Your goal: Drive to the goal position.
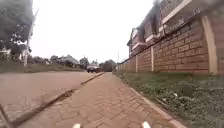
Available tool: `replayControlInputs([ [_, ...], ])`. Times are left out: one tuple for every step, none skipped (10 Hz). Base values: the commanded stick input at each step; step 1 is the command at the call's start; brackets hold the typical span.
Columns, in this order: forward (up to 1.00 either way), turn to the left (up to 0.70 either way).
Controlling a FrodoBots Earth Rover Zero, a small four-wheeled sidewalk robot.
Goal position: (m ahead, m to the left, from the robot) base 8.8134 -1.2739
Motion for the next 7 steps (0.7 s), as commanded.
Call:
replayControlInputs([
  [0.7, 0.1],
  [0.7, 0.07],
  [0.7, 0.13],
  [0.7, 0.14],
  [0.7, 0.35],
  [0.7, 0.35],
  [0.7, 0.35],
])
